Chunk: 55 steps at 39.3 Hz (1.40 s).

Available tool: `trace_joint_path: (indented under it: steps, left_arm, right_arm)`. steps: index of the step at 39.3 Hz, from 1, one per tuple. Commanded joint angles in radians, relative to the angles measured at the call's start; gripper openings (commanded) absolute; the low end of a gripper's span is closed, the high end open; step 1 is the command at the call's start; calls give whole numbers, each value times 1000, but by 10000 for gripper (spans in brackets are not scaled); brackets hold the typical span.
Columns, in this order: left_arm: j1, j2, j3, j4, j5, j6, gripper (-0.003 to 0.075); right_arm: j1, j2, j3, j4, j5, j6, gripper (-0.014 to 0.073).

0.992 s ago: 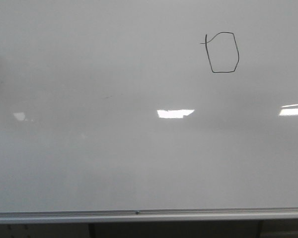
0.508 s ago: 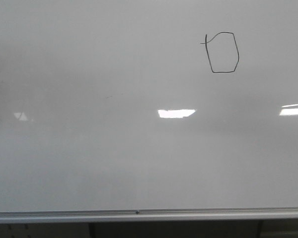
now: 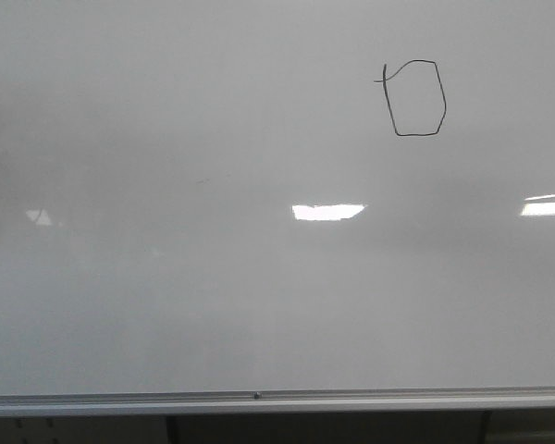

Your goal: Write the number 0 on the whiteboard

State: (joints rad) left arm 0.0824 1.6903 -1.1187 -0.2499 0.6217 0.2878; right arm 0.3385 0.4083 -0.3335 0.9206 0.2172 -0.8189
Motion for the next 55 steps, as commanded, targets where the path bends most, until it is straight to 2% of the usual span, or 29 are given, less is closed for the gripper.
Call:
trace_joint_path:
  steps: [1,10,17,21,29,37,44,55]
  left_arm:
    - [-4,-88,-32,-4,-26,-4,568]
    - [-4,-238,-25,-4,68,-4,568]
    - [-4,-399,23,-4,75,-4,554]
    - [-4,-503,78,-22,65,-4,461]
    - [-4,-763,269,-42,-3,-4,145]
    - [-4,-1076,485,-42,-82,-4,-20]
    - [-4,-1327,601,-42,-98,-4,-20]
    - [-4,-1566,610,-79,-68,-4,-20]
  right_arm:
    - [-1,3,-27,17,-41,-9,-68]
    - [-1,3,-27,17,-41,-9,-68]
    - [-1,3,-27,17,-41,-9,-68]
    - [-1,3,-27,17,-41,-9,-68]
    - [-1,3,-27,17,-41,-9,-68]
    - [-1,3,-27,17,-41,-9,-68]
    - [-1,3,-27,17,-41,-9,-68]
    - [-1,3,-27,17,-41,-9,-68]
